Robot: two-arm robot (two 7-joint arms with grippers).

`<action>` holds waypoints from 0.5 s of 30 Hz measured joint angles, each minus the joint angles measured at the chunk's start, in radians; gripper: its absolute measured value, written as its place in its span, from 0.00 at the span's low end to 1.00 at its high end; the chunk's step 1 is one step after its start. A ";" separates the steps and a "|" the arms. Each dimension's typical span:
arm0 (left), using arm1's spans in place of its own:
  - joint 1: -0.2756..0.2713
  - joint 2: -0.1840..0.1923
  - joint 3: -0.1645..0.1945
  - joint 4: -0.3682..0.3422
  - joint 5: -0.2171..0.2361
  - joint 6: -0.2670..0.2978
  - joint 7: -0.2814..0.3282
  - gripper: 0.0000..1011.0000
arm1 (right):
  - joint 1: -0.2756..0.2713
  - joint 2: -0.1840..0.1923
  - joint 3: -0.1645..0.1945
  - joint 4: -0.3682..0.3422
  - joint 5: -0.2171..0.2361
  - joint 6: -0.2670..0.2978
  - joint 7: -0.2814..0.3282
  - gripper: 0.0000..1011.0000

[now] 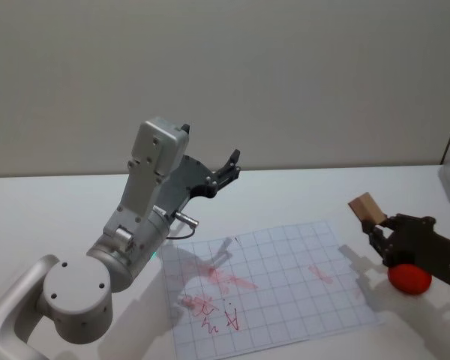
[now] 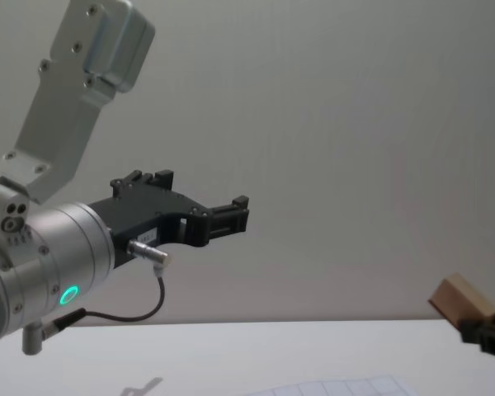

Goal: Use the one hand to pick up the stamp and affix it onto the A4 paper.

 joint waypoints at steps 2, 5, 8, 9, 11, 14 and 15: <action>0.000 0.000 0.000 0.000 0.000 0.000 0.000 0.99 | -0.007 0.008 0.008 -0.007 0.011 0.008 -0.019 0.21; 0.000 0.000 0.000 0.000 0.000 0.000 0.000 0.99 | -0.015 0.017 0.015 -0.013 0.021 0.020 -0.034 0.21; 0.000 0.000 0.000 0.000 0.000 0.000 0.000 0.99 | -0.029 0.031 0.025 -0.022 0.035 0.043 -0.054 0.21; 0.000 0.000 0.000 0.000 0.000 0.000 0.000 0.99 | -0.037 0.038 0.030 -0.027 0.041 0.054 -0.061 0.21; 0.000 0.000 0.000 0.000 0.000 0.000 0.000 0.99 | -0.047 0.049 0.036 -0.033 0.052 0.077 -0.070 0.21; 0.000 0.000 0.000 0.000 0.000 0.000 0.000 0.99 | -0.057 0.059 0.042 -0.039 0.061 0.099 -0.076 0.21; 0.000 0.000 0.000 0.000 0.000 0.000 0.000 0.99 | -0.062 0.064 0.046 -0.043 0.068 0.116 -0.078 0.21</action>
